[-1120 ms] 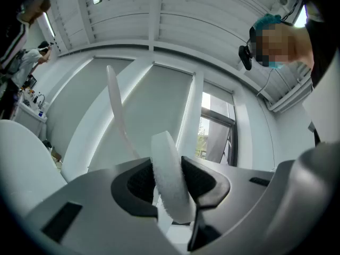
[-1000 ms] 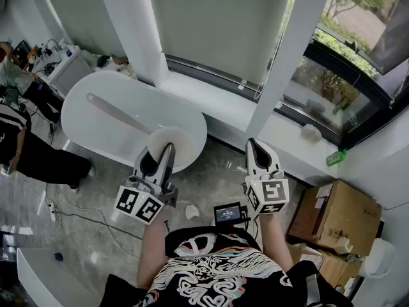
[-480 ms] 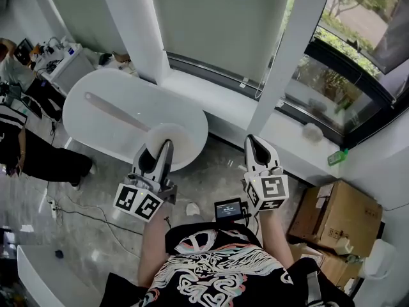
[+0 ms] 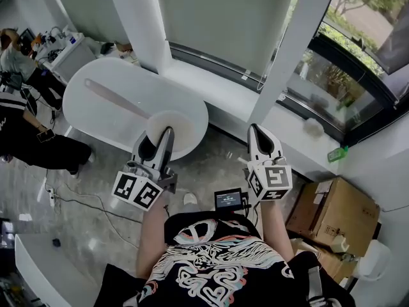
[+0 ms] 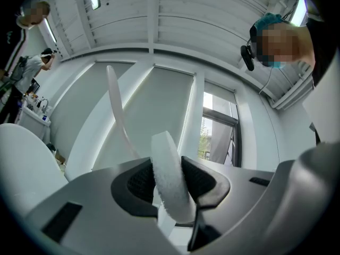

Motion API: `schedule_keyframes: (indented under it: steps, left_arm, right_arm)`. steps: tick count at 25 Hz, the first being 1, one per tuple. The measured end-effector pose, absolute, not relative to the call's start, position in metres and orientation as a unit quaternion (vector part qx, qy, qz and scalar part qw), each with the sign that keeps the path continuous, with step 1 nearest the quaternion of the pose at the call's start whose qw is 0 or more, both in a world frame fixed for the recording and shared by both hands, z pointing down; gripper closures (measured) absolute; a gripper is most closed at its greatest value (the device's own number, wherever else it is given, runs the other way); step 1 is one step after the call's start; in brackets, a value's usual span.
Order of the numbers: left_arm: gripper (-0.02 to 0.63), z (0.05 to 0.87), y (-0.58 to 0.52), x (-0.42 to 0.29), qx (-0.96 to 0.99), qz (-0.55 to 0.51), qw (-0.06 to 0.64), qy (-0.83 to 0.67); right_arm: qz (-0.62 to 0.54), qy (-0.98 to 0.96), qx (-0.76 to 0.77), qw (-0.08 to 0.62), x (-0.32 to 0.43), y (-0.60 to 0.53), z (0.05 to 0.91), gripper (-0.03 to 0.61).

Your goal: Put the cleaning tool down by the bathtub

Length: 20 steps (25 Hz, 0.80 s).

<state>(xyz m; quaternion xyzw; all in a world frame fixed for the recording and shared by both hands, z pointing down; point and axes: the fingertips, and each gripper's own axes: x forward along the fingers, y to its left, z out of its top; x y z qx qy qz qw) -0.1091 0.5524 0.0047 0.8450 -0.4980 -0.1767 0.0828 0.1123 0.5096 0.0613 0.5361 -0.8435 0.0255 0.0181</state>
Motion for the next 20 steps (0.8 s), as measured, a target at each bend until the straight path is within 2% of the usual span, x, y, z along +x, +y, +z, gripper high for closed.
schedule_keyframes:
  steps: [20]
  left_arm:
    - [0.468, 0.026, 0.497, -0.105, 0.847, -0.181, 0.102, -0.489]
  right_arm:
    - [0.024, -0.839, 0.541, 0.042, 0.114, 0.465, 0.080, 0.551]
